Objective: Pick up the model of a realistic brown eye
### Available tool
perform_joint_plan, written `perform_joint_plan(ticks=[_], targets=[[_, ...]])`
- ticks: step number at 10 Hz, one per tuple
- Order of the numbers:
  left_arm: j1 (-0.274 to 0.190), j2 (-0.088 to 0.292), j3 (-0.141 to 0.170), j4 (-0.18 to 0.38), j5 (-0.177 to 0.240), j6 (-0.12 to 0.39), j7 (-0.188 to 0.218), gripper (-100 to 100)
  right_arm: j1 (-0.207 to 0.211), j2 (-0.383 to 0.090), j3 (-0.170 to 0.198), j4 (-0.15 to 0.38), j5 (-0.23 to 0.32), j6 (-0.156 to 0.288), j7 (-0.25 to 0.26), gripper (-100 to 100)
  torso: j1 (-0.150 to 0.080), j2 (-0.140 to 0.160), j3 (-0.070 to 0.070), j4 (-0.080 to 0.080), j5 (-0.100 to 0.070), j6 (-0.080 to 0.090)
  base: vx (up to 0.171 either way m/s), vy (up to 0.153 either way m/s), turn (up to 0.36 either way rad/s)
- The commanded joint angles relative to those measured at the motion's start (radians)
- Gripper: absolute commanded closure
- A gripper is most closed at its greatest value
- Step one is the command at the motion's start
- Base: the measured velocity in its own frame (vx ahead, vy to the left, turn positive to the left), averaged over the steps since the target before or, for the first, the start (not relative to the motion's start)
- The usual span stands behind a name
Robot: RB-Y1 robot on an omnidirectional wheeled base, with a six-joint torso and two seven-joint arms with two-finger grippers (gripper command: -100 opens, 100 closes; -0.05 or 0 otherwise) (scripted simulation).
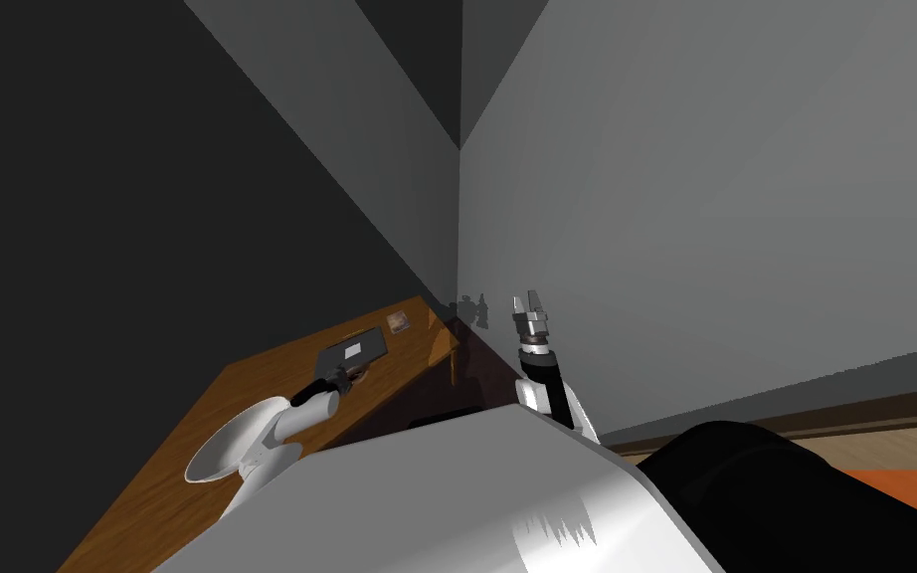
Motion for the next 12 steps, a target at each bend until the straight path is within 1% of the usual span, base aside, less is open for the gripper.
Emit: perform_joint_plan(ticks=[1,5,6,7,8,9,11,12], targets=[[-0.027,0.010,-0.015,0.032,0.016,0.042,0.008,-100,0.000,0.000,0.000,0.000,0.000,0.000,0.000,0,0.000,0.000,0.000,0.000,0.000,0.000,0.009,0.018,-0.056],[-0.076,0.030,-0.049,0.081,0.047,0.117,0.020,-100,0.000,0.000,0.000,0.000,0.000,0.000,0.000,0,0.000,0.000,0.000,0.000,0.000,0.000,0.010,0.016,-0.051],[-0.064,0.026,-0.043,0.065,0.041,0.106,0.018,-100,0.000,0.000,0.000,0.000,0.000,0.000,0.000,0,0.000,0.000,0.000,0.000,0.000,0.000,0.008,0.010,-0.011],[-0.065,0.026,-0.044,0.065,0.041,0.111,0.020,0,0.000,0.000,0.000,0.000,0.000,0.000,0.000,0,0.000,0.000,0.000,0.000,0.000,0.000,0.000,0.000,0.000],[-0.074,0.004,0.006,0.074,0.087,0.139,-0.030,-100,0.000,0.000,0.000,0.000,0.000,0.000,0.000,0,-0.001,0.001,0.000,0.000,0.000,0.000,0.079,-0.009,0.310],[-0.074,0.004,0.017,0.074,0.087,0.139,-0.053,-100,0.000,0.000,0.000,0.000,0.000,0.000,0.000,0,-0.002,-0.003,-0.002,-0.001,0.000,-0.002,0.119,-0.032,0.206],[-0.074,0.004,0.017,0.074,0.087,0.139,-0.111,-100,0.000,0.000,0.000,0.000,0.000,0.000,0.000,0,-0.003,-0.005,-0.003,-0.001,-0.001,0.000,0.054,-0.030,-0.030],[-0.084,-0.017,0.066,0.082,0.133,0.168,-0.139,-100,0.000,0.000,0.000,0.000,0.000,0.000,0.000,0,-0.003,-0.002,-0.001,-0.001,-0.001,0.000,0.074,-0.043,0.309]])
